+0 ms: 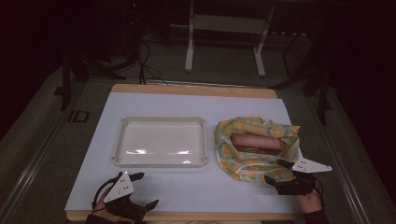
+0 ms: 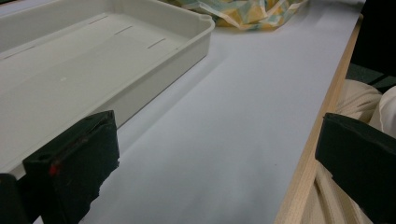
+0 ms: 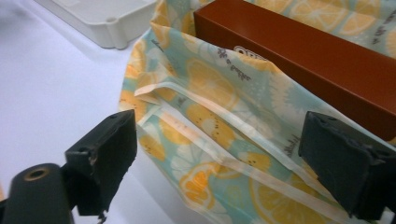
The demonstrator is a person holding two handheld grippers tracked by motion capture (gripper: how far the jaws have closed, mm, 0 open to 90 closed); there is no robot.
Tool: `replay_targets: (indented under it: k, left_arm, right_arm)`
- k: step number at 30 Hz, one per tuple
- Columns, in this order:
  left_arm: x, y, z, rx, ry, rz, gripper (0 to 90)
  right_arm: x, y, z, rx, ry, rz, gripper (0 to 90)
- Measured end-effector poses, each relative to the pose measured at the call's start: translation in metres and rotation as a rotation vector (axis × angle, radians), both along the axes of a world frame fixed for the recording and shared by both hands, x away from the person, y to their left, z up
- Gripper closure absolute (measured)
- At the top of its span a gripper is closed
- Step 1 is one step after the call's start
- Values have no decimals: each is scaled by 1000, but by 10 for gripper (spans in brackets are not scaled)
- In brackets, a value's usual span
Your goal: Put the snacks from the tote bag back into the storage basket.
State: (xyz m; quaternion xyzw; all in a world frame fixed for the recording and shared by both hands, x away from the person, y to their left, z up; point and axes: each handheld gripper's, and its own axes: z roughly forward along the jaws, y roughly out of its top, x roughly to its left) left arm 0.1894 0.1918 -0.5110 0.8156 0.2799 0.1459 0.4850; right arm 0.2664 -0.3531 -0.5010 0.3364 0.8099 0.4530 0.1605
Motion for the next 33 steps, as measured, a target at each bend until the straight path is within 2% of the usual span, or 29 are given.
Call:
replay_targets:
  k: [3, 7, 10, 18, 20, 21, 22, 25, 28, 33]
  left_arm:
    - [0, 0, 0, -1, -2, 0, 0]
    - [0, 0, 0, -2, 1, 0, 0]
    - [0, 0, 0, -1, 1, 1, 0]
    - [0, 0, 0, -3, -2, 1, 0]
    - [1, 0, 0, -2, -2, -1, 0]
    - [0, 0, 0, -4, -1, -1, 0]
    - [1, 0, 0, -3, -1, -2, 0]
    - [1, -1, 0, 1, 2, -6, 0]
    - [1, -1, -1, 3, 5, -6, 0]
    - [1, 0, -1, 2, 8, -2, 0]
  right_arm:
    - [1, -1, 0, 0, 2, 7, 115]
    - [3, 1, -3, -81, -49, 34, 116]
    - [5, 0, -3, -94, -43, 61, 134]
    - [10, -2, 6, -118, 19, 169, 128]
    - [11, -2, 11, -121, 43, 181, 128]
    - [11, -2, 14, -122, 40, 184, 128]
    - [11, -2, 17, -122, 40, 188, 128]
    - [13, -2, 26, -88, 78, 228, 129]
    - [13, -2, 36, -63, 69, 252, 128]
    - [13, -1, 51, -95, -6, 241, 122]
